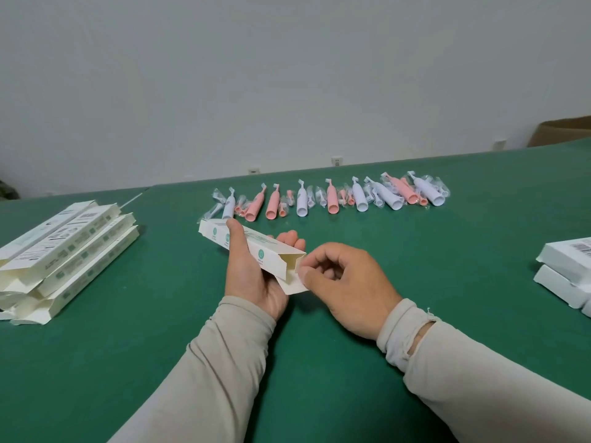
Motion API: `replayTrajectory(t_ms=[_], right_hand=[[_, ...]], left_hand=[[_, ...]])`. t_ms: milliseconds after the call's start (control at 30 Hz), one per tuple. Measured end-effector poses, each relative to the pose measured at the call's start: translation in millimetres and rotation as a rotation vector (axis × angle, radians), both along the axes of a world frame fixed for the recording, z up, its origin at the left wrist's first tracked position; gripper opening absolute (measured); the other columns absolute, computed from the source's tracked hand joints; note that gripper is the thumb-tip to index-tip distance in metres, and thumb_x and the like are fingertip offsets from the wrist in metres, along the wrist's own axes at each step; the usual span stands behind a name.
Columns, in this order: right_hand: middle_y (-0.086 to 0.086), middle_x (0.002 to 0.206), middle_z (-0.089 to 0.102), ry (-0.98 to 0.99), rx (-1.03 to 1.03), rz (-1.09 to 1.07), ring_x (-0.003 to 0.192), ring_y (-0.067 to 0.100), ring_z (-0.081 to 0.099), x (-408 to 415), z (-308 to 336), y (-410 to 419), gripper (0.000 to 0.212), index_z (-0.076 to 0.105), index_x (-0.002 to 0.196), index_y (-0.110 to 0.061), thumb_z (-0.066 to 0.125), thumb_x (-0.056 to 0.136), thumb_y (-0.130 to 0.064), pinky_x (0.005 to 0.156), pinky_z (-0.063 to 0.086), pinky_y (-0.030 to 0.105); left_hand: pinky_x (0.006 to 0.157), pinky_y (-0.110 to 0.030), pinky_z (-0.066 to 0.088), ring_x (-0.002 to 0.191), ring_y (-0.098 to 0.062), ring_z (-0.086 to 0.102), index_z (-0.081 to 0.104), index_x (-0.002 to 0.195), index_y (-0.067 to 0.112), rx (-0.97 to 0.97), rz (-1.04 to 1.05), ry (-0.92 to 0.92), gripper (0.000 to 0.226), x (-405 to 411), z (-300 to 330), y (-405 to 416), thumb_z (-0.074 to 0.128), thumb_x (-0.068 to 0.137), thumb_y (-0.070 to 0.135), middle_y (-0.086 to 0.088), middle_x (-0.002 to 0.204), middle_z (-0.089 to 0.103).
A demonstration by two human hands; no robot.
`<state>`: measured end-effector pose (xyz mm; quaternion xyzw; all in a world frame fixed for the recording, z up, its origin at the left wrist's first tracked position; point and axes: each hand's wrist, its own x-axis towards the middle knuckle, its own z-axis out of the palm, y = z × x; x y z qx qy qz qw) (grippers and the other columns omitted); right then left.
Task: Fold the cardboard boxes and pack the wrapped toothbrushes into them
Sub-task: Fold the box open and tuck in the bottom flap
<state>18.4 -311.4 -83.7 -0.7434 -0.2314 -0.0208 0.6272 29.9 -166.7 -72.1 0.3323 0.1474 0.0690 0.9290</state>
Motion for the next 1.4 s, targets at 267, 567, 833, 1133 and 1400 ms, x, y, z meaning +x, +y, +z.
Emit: replayTrajectory(t_ms=[267,567,833,1133,1400], right_hand=[[-0.015,0.061,0.056,0.011,-0.041,0.014,0.052,0.003,0.042,-3,1,0,0.036,0.071,0.081,-0.020,0.073,0.072,-0.055,0.053,0.038,0.018],[-0.013,0.064,0.064,-0.008,-0.092,-0.118,0.047,0.001,0.046,0,-3,3,0.026,0.068,0.073,-0.020,0.077,0.072,-0.045,0.051,0.036,0.015],[-0.022,0.057,0.059,-0.062,-0.095,-0.153,0.048,0.000,0.048,0,-2,2,0.021,0.066,0.070,-0.021,0.076,0.079,-0.037,0.053,0.035,0.014],[-0.018,0.056,0.060,-0.076,-0.008,-0.224,0.050,0.002,0.049,3,-2,3,0.017,0.067,0.074,-0.027,0.073,0.071,-0.042,0.055,0.041,0.019],[-0.023,0.058,0.057,-0.141,0.002,-0.120,0.051,0.002,0.044,1,4,-3,0.011,0.068,0.075,-0.024,0.074,0.082,-0.031,0.056,0.046,0.022]], left_hand=[[0.082,-0.044,0.060,0.100,-0.029,0.072,0.051,0.124,0.004,0.010,0.020,-0.006,0.085,2,-2,-1,0.050,0.082,0.078,-0.017,0.102,0.072],[0.102,-0.056,0.048,0.083,-0.026,0.075,0.057,0.117,0.003,0.058,-0.038,-0.001,0.087,6,-10,-2,0.052,0.078,0.081,-0.011,0.083,0.076],[0.105,-0.054,0.046,0.116,-0.023,0.059,0.051,0.141,0.040,0.132,-0.105,-0.177,0.073,-2,-1,-10,0.069,0.072,0.058,-0.011,0.134,0.050],[0.103,-0.052,0.048,0.112,-0.022,0.063,0.053,0.135,0.052,0.152,-0.186,-0.300,0.065,0,-6,-16,0.073,0.074,0.046,-0.013,0.142,0.043],[0.111,-0.057,0.039,0.117,-0.024,0.055,0.043,0.148,0.023,0.028,-0.140,-0.225,0.091,0,-1,-15,0.076,0.066,0.047,-0.004,0.144,0.050]])
